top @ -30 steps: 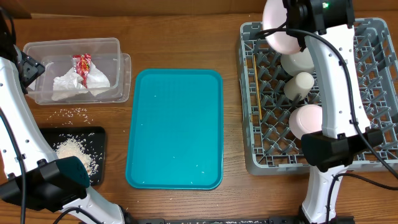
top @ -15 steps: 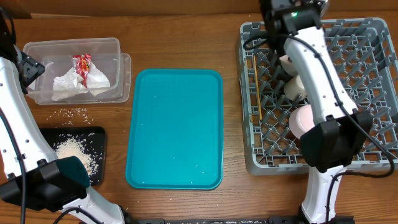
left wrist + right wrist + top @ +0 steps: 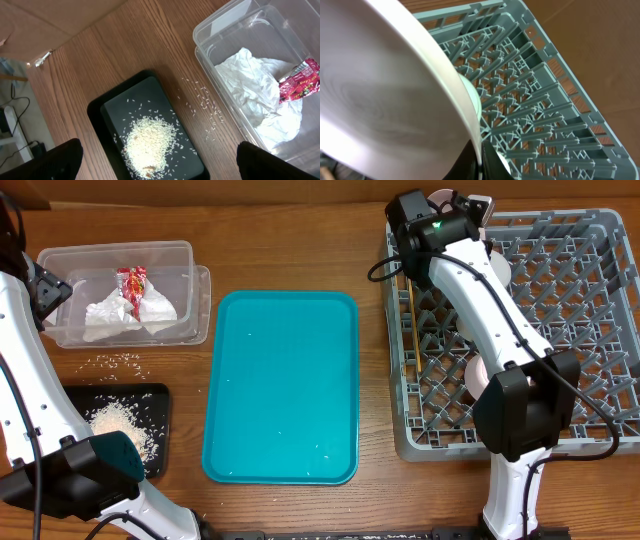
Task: Sort waste into correct bins and load items into the dishwasher
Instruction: 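Carry the plate right over the dish rack's top left area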
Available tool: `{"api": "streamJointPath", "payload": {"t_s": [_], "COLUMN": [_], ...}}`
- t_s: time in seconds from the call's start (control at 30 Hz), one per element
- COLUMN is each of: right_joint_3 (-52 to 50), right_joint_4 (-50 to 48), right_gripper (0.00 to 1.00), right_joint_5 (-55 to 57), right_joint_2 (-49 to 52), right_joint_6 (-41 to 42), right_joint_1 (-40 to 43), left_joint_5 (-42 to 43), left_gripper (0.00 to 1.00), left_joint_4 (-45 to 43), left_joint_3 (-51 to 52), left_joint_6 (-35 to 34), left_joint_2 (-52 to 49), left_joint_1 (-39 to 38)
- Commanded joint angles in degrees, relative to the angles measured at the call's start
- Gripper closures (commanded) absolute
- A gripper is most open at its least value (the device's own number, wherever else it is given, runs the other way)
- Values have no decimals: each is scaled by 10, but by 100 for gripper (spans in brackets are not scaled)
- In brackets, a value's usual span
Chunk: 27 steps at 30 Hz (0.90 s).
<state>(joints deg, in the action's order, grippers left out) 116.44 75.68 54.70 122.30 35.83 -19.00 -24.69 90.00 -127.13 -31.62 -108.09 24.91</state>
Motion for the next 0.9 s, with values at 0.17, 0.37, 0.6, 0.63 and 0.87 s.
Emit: {"api": "streamJointPath", "payload": {"t_s": [0.17, 0.37, 0.6, 0.63, 0.87], "right_joint_3": [35, 41, 41, 41, 59], "right_joint_4": [60, 75, 105, 108, 113], "right_gripper": [94, 81, 31, 28, 20], "right_joint_5": [-110, -150, -157, -159, -178], "right_joint_2": [-27, -38, -38, -38, -56], "right_joint_6": [53, 47, 47, 47, 47], "right_joint_1": [-40, -39, -38, -38, -38], "left_joint_5": [-3, -3, -3, -3, -3], "left_gripper": [0, 0, 0, 0, 0], "left_joint_4": [-1, -1, -1, -1, -1], "left_joint_3": [-4, -4, -4, -4, -4], "left_joint_6": [-10, -10, -10, -10, -10], "left_joint_2": [13, 13, 13, 13, 13], "left_joint_1": [2, 2, 2, 2, 2]}}
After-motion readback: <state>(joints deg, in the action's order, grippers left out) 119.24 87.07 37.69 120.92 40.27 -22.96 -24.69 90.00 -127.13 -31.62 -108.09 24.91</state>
